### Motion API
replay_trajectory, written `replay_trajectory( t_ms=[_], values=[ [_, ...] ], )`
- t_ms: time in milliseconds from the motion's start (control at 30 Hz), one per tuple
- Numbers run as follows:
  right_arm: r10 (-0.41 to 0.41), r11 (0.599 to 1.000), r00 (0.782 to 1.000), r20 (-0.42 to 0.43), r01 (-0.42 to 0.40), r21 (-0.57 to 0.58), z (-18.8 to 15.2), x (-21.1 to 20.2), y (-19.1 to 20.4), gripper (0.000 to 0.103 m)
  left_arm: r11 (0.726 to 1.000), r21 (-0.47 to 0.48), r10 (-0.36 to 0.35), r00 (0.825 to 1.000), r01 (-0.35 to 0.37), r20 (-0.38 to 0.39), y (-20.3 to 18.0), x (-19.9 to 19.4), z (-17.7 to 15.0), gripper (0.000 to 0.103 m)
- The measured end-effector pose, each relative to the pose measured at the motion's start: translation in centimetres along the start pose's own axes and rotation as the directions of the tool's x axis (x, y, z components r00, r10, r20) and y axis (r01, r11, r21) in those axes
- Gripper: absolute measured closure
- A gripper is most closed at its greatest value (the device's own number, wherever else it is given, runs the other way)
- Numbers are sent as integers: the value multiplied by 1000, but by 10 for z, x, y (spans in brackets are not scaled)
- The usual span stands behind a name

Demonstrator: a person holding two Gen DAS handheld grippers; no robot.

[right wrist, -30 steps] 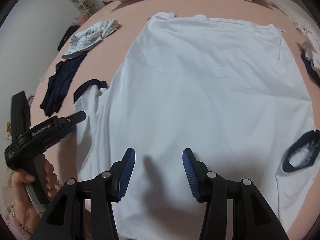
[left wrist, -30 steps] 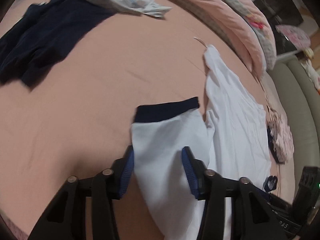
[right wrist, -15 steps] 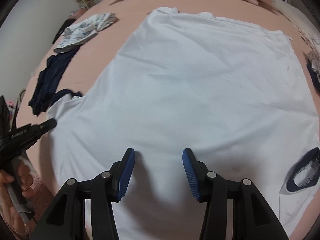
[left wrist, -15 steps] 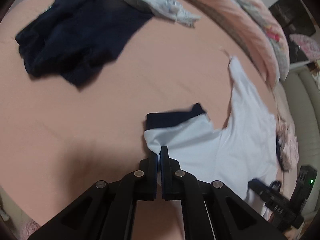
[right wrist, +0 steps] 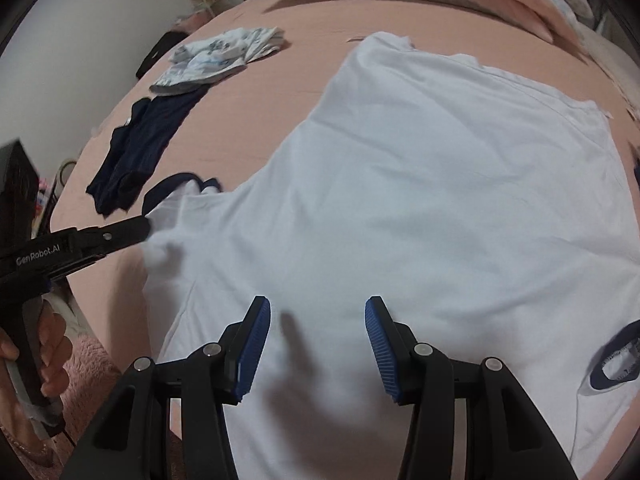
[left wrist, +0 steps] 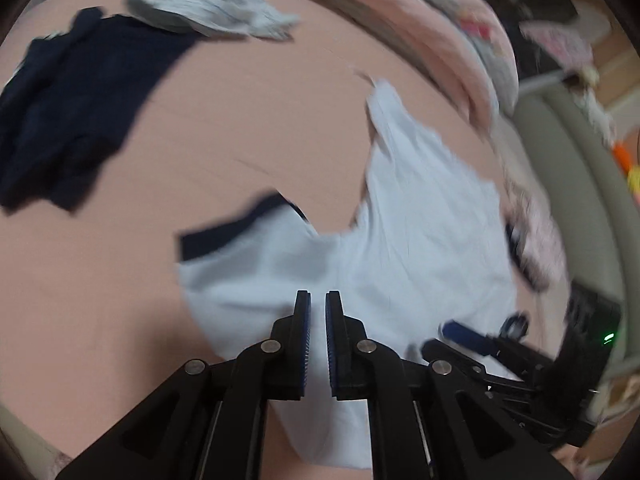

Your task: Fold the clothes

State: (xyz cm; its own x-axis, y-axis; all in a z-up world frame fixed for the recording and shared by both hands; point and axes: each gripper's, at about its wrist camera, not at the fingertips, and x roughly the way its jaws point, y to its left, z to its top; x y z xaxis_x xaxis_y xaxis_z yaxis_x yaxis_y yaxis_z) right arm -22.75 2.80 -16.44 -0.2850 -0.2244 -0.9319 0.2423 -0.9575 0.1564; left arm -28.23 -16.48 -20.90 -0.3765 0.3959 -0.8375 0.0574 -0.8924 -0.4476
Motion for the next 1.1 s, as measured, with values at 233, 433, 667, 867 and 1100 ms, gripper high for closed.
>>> replay_trajectory(
  t_ms=[233, 433, 667, 867, 1100],
  values=[
    [-3, 999, 1000, 2, 4, -50, -2, -3, 21, 54, 984, 96, 156, 987, -152, -35, -4, 15, -11, 97],
    [-22, 1000, 1000, -1, 22, -23, -5, -8, 12, 54, 942, 182, 289, 957, -280, -23, -17, 19, -9, 96],
    [-43, 999, 999, -4, 43, 12, -9, -14, 1, 54, 889, 207, 418, 908, -409, -2, -2, 17, 0, 74],
    [-47, 999, 998, 40, 47, 7, -7, -28, 2, 54, 924, 208, 321, 947, -320, 31, -18, 2, 0, 61],
    [-49, 997, 998, -29, 47, -54, -17, -2, 23, 54, 912, 266, 340, 939, -313, -58, -16, 29, -14, 61]
  ],
)
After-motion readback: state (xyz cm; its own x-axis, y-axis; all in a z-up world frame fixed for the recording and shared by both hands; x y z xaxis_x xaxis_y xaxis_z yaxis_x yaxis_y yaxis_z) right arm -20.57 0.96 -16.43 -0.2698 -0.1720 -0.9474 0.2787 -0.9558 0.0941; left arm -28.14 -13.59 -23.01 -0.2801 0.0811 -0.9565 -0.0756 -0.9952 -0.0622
